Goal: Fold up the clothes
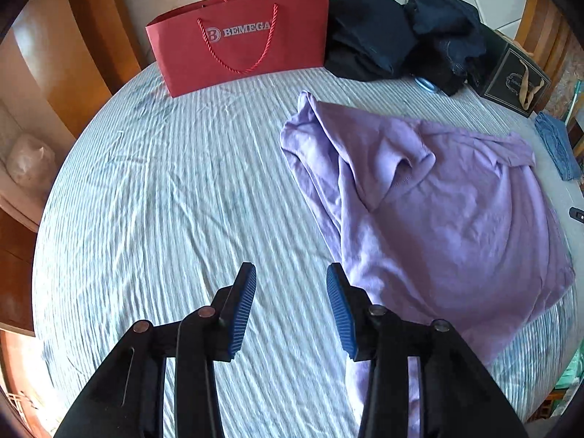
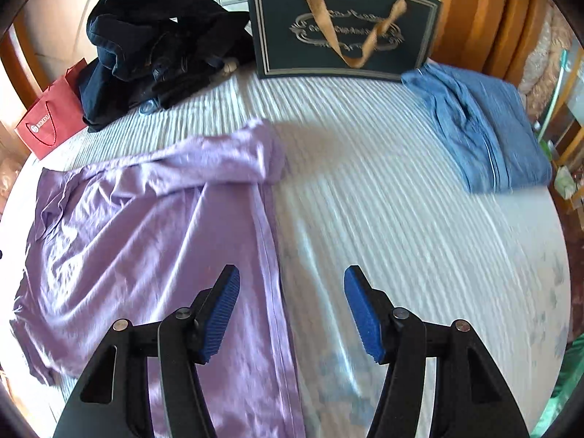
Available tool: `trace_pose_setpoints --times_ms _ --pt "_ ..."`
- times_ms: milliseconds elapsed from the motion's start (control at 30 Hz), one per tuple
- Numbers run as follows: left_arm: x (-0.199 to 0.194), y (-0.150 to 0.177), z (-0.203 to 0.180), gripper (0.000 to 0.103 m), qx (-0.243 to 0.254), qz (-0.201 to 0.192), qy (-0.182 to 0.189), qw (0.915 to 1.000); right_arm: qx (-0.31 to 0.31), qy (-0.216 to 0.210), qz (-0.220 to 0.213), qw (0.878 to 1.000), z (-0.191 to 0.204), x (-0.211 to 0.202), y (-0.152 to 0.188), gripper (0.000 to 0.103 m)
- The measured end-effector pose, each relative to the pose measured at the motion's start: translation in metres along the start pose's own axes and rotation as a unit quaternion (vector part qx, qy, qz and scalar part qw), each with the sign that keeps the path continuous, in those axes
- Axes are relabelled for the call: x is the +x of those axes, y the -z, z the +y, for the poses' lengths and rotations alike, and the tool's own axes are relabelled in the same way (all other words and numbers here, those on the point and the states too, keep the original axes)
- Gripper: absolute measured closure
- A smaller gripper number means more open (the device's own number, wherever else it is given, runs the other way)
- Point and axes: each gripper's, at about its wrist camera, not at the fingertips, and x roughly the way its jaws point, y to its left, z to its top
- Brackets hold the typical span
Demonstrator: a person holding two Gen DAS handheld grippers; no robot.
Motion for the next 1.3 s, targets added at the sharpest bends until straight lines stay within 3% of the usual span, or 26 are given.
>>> trace_pose_setpoints --times_ms 167,333,467,600,667,733,900,967,1000,1033,1067,1100,1133,1300 --pt "-0.004 0.044 -0.017 0.062 0.026 0.02 0.041 0.9986 0.023 0.016 0.025 0.999 -0.02 -0.015 0.054 0.044" --pt "-0.01 0.07 -0.03 0.062 0.04 0.016 0.063 0.9971 0.039 0.015 0.023 0.999 -0.026 -0.028 0.084 0.043" --pt "-0.026 0.085 -0.033 0.061 0.036 -0.002 0.065 0.9973 0.023 0.004 0.011 1.0 -0.022 -0.034 0.093 0.043" --pt "-0.045 0.102 -0.035 0.051 0.022 -0.015 0.082 0.9963 0.004 -0.027 0.002 1.0 -0.019 -0.037 0.098 0.043" --pt "-0.046 0.114 -0.045 0.049 0.028 -0.012 0.086 0.9958 -0.018 -0.041 0.002 0.999 -0.014 -0.038 0.104 0.042" --pt "-0.043 0.124 -0.057 0.049 0.035 -0.005 0.088 0.9955 -0.044 -0.047 0.006 0.998 -0.008 -0.036 0.11 0.031" --pt "-0.02 0.142 -0.084 0.049 0.056 0.023 0.063 0.9962 -0.088 -0.048 0.002 0.995 0.004 -0.028 0.115 0.029" --pt "-0.017 0.144 -0.089 0.054 0.057 0.03 0.054 0.9965 -0.113 -0.049 -0.005 0.992 0.013 -0.024 0.113 0.025" --pt "-0.015 0.145 -0.092 0.065 0.058 0.034 0.049 0.9965 -0.125 -0.043 -0.002 0.991 0.019 -0.019 0.113 0.025" --pt "-0.013 0.146 -0.095 0.093 0.058 0.037 0.045 0.9966 -0.137 -0.038 0.001 0.99 0.024 -0.014 0.113 0.027" --pt "-0.018 0.146 -0.095 0.097 0.057 0.035 0.048 0.9966 -0.143 -0.033 0.009 0.989 0.028 -0.009 0.113 0.037" --pt "-0.023 0.146 -0.094 0.097 0.055 0.032 0.052 0.9966 -0.141 -0.034 0.013 0.989 0.029 -0.007 0.113 0.081" --pt "-0.033 0.146 -0.094 0.097 0.06 0.026 0.056 0.9963 -0.139 -0.034 0.016 0.99 0.03 -0.006 0.114 0.089" --pt "-0.099 0.133 -0.09 0.097 0.092 -0.016 0.078 0.9926 -0.139 -0.047 0.009 0.989 0.02 -0.038 0.106 0.092"
